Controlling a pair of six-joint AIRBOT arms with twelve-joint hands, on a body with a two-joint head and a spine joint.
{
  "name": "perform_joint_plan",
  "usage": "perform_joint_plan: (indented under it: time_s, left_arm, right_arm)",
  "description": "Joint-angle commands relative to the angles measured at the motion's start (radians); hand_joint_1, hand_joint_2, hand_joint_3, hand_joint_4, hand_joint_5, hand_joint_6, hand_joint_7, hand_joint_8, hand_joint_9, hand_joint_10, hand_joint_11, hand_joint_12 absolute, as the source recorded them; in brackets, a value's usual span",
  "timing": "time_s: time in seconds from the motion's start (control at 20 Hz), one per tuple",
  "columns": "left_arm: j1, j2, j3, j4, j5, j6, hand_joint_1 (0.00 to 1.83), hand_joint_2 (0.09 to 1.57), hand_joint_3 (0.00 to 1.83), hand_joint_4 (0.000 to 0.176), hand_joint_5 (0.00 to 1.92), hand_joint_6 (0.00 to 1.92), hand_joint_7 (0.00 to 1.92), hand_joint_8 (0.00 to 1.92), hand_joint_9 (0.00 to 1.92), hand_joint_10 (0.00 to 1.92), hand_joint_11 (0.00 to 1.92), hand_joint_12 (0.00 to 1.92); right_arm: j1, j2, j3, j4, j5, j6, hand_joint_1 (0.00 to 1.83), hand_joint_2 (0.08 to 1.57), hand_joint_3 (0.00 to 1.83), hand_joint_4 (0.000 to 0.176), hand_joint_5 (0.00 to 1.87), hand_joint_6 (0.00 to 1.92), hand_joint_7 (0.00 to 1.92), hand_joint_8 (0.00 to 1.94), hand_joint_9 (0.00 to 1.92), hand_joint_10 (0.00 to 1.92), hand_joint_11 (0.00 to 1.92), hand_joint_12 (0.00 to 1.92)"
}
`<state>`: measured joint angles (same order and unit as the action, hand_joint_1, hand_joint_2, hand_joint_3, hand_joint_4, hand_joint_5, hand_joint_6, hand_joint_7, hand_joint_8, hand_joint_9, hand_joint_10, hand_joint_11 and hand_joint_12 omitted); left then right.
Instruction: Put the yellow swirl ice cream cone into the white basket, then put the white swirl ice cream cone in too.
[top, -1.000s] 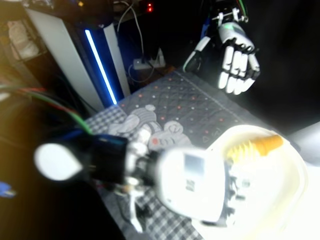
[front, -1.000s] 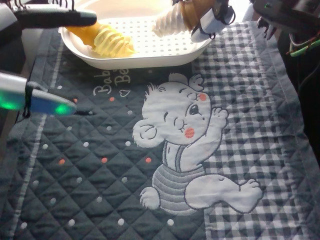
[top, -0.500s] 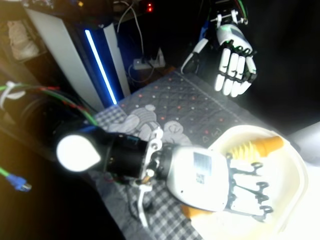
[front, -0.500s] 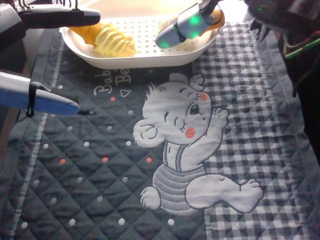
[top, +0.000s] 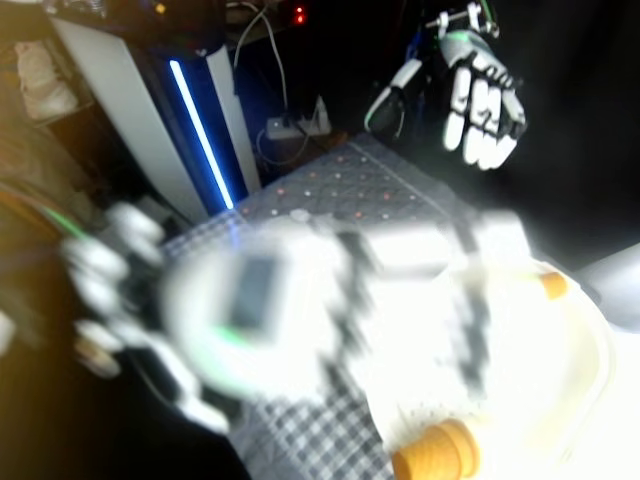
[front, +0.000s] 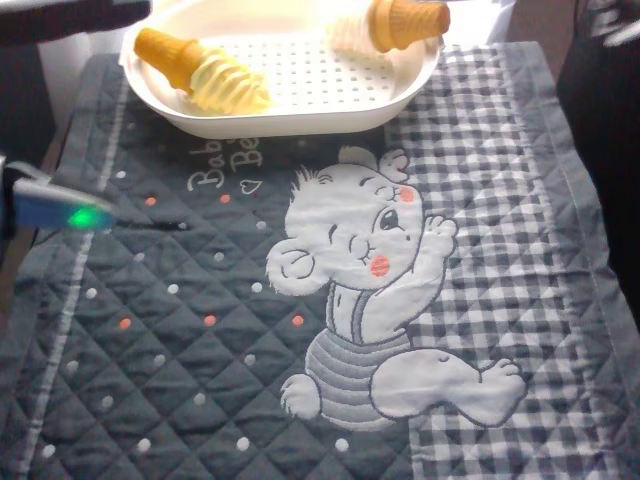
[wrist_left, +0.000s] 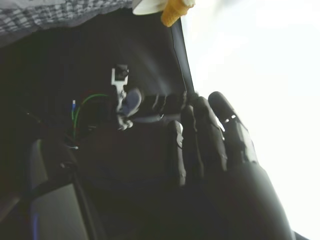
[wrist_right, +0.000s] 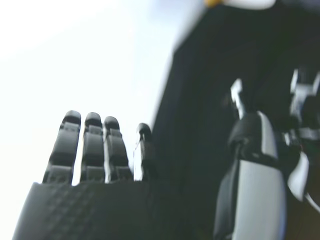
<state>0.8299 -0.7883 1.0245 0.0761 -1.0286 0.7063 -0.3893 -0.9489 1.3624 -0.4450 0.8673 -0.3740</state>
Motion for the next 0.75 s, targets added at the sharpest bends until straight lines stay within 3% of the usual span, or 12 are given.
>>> perform_joint_plan:
  time_s: [0.0, 0.1, 0.2, 0.25, 0.3, 0.35, 0.4, 0.45, 0.5, 0.55, 0.65, 0.7]
  left_arm:
    - [0.002, 0.014, -0.009, -0.045, -0.180, -0.007, 0.70, 0.75, 0.01, 0.026, 0.32, 0.00, 0.32, 0.00, 0.31, 0.00, 0.00, 1.02]
    - [0.092, 0.047, -0.043, -0.099, -0.295, -0.007, 0.74, 0.77, 0.01, 0.014, 0.22, 0.00, 0.24, 0.00, 0.24, 0.00, 0.00, 0.94]
    - [0.181, 0.056, -0.065, -0.154, -0.412, -0.007, 0.83, 0.78, 0.01, 0.047, 0.12, 0.00, 0.16, 0.00, 0.15, 0.00, 0.00, 0.93]
    - [0.224, 0.055, -0.074, -0.182, -0.468, -0.007, 0.89, 0.79, 0.01, 0.048, 0.10, 0.00, 0.14, 0.00, 0.13, 0.00, 0.00, 0.84]
    - [0.274, 0.046, -0.085, -0.215, -0.525, -0.007, 0.91, 0.78, 0.00, 0.041, 0.10, 0.00, 0.14, 0.00, 0.15, 0.01, 0.00, 0.96]
    - [0.284, 0.040, -0.089, -0.228, -0.546, -0.007, 0.92, 0.78, 0.00, 0.036, 0.07, 0.02, 0.14, 0.00, 0.19, 0.02, 0.00, 1.27]
    - [0.293, 0.032, -0.094, -0.235, -0.561, -0.007, 0.91, 0.77, 0.00, 0.046, 0.06, 0.01, 0.14, 0.00, 0.18, 0.02, 0.00, 1.21]
    - [0.298, 0.026, -0.097, -0.242, -0.576, -0.007, 0.90, 0.75, 0.00, 0.041, 0.07, 0.01, 0.14, 0.00, 0.20, 0.02, 0.00, 1.23]
    - [0.310, 0.017, -0.101, -0.263, -0.597, -0.007, 0.81, 0.80, 0.01, 0.015, 0.08, 0.01, 0.15, 0.00, 0.21, 0.02, 0.00, 1.30]
    - [0.317, 0.013, -0.102, -0.272, -0.602, -0.007, 0.68, 0.85, 0.03, 0.009, 0.04, 0.00, 0.11, 0.00, 0.20, 0.01, 0.00, 1.36]
    - [0.369, -0.010, -0.107, -0.320, -0.641, -0.016, 0.66, 0.86, 0.02, 0.009, 0.07, 0.01, 0.11, 0.00, 0.20, 0.01, 0.00, 1.46]
    - [0.395, -0.020, -0.110, -0.343, -0.672, -0.031, 0.62, 0.86, 0.02, 0.013, 0.07, 0.01, 0.12, 0.00, 0.18, 0.00, 0.00, 1.48]
  right_arm:
    - [0.011, 0.031, -0.040, 0.054, 0.131, -0.024, 0.61, 0.86, 0.00, 0.176, 0.10, 0.02, 0.05, 0.01, 0.00, 0.00, 0.00, 0.00]
    - [-0.002, 0.106, -0.137, 0.030, 0.149, -0.032, 0.58, 0.85, 0.00, 0.158, 0.14, 0.01, 0.13, 0.02, 0.04, 0.02, 0.00, 0.00]
    - [-0.045, 0.126, -0.181, 0.029, 0.192, -0.036, 0.49, 0.88, 0.01, 0.145, 0.08, 0.01, 0.07, 0.00, 0.01, 0.00, 0.00, 0.00]
    - [-0.119, 0.127, -0.193, 0.078, 0.275, -0.062, 0.17, 1.05, 0.03, 0.117, 0.08, 0.00, 0.03, 0.00, 0.00, 0.00, 0.00, 0.00]
    - [-0.272, 0.128, -0.214, 0.202, 0.409, -0.095, 0.21, 1.11, 0.02, 0.101, 0.11, 0.01, 0.10, 0.01, 0.03, 0.00, 0.00, 0.00]
    - [-0.345, 0.128, -0.224, 0.265, 0.482, -0.107, 0.04, 1.27, 0.03, 0.132, 0.03, 0.00, 0.08, 0.00, 0.01, 0.00, 0.00, 0.00]
    - [-0.421, 0.125, -0.237, 0.331, 0.559, -0.112, 0.49, 1.10, 0.00, 0.105, 0.12, 0.01, 0.07, 0.00, 0.00, 0.00, 0.00, 0.00]
    - [-0.484, 0.121, -0.248, 0.384, 0.618, -0.113, 0.57, 1.03, 0.00, 0.110, 0.07, 0.00, 0.08, 0.00, 0.02, 0.00, 0.00, 0.00]
    - [-0.559, 0.118, -0.264, 0.445, 0.683, -0.113, 0.53, 0.92, 0.00, 0.157, 0.05, 0.00, 0.10, 0.00, 0.05, 0.01, 0.00, 0.00]
    - [-0.576, 0.114, -0.267, 0.462, 0.700, -0.113, 0.64, 0.91, 0.00, 0.166, 0.04, 0.00, 0.10, 0.00, 0.04, 0.00, 0.00, 0.00]
    - [-0.616, 0.091, -0.268, 0.507, 0.720, -0.113, 0.66, 0.96, 0.01, 0.146, 0.01, 0.00, 0.04, 0.00, 0.00, 0.00, 0.00, 0.00]
    - [-0.622, 0.080, -0.266, 0.515, 0.720, -0.112, 0.78, 0.98, 0.01, 0.156, 0.01, 0.00, 0.01, 0.00, 0.00, 0.00, 0.00, 0.00]
